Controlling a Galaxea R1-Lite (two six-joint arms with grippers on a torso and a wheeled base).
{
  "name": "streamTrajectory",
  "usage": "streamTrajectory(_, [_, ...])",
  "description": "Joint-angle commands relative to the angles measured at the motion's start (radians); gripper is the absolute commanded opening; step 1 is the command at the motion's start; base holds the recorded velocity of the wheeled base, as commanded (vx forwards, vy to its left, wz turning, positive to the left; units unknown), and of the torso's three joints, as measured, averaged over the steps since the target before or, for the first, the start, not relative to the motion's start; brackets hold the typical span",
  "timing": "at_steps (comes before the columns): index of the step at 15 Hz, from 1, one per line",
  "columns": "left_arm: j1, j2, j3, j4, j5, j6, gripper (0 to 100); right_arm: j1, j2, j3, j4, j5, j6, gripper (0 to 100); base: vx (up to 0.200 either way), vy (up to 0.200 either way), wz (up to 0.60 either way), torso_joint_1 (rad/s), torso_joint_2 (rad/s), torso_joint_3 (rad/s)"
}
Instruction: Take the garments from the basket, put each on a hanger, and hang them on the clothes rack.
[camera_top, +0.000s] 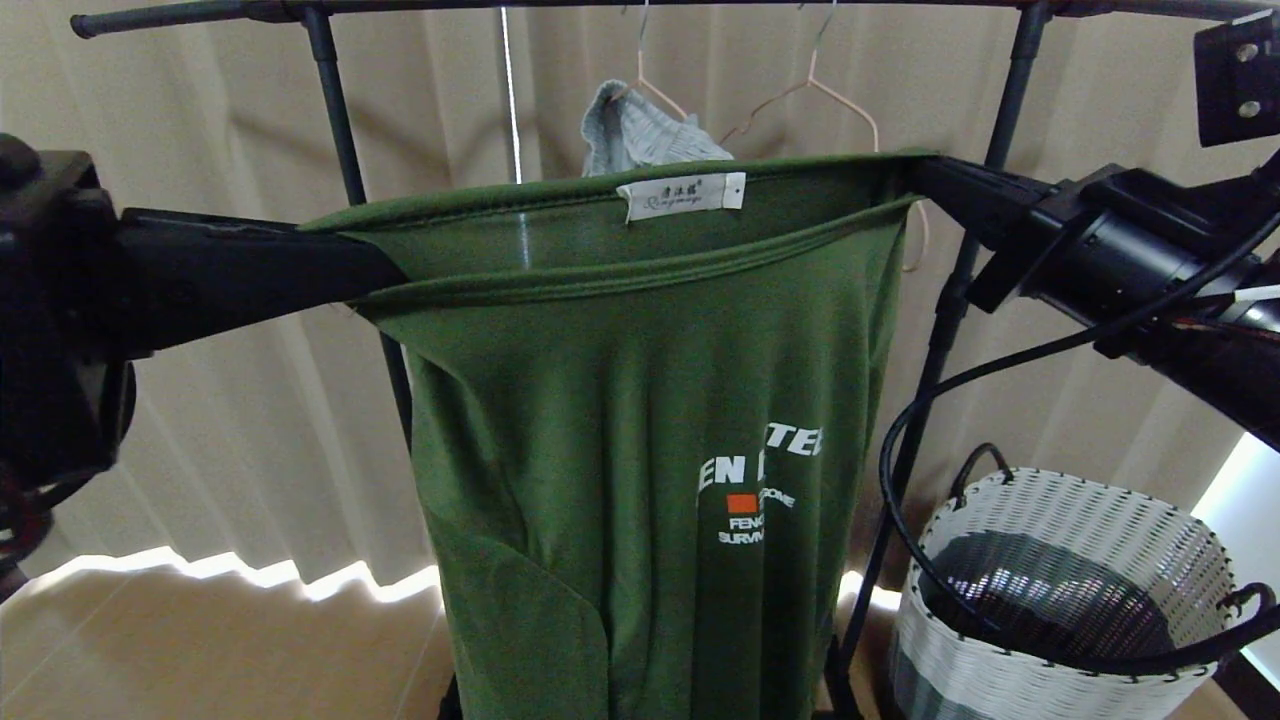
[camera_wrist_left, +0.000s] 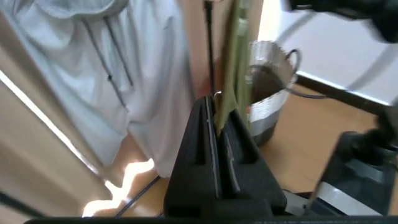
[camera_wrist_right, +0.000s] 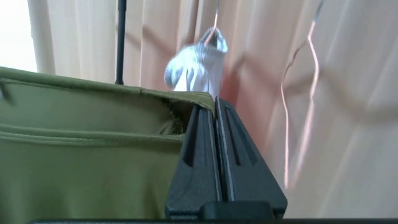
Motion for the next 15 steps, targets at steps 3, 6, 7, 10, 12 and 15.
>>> streamTrajectory(3, [0.0, -0.019, 0.008, -0.002, 0.001, 0.0, 0, 0.002, 0.043, -0.015, 0.001, -0.003, 0.0, 0, 0.0, 0.0, 0.0, 0.0, 0.0, 0.0])
streamTrajectory(6, [0.09, 0.041, 0.011, -0.054, 0.101, 0.064, 0, -0.008, 0.005, 0.025, 0.004, -0.011, -0.072, 0, 0.0, 0.0, 0.0, 0.0, 0.0, 0.0])
streamTrajectory(7, [0.13, 0.082, 0.016, -0.108, 0.19, 0.143, 0, -0.028, -0.026, 0.03, 0.011, -0.009, -0.112, 0, 0.0, 0.0, 0.0, 0.0, 0.0, 0.0])
streamTrajectory(10, [0.135, 0.124, 0.114, -0.26, 0.226, 0.261, 0, -0.032, -0.079, 0.076, 0.021, -0.008, -0.119, 0, 0.0, 0.0, 0.0, 0.0, 0.0, 0.0])
streamTrajectory(12, [0.133, 0.15, 0.163, -0.366, 0.254, 0.339, 0, -0.028, -0.105, 0.113, 0.021, -0.005, -0.119, 0, 0.0, 0.0, 0.0, 0.0, 0.0, 0.0])
streamTrajectory(15, [0.129, 0.167, 0.16, -0.441, 0.289, 0.342, 0, -0.026, -0.113, 0.119, 0.024, -0.003, -0.115, 0, 0.0, 0.0, 0.0, 0.0, 0.0, 0.0])
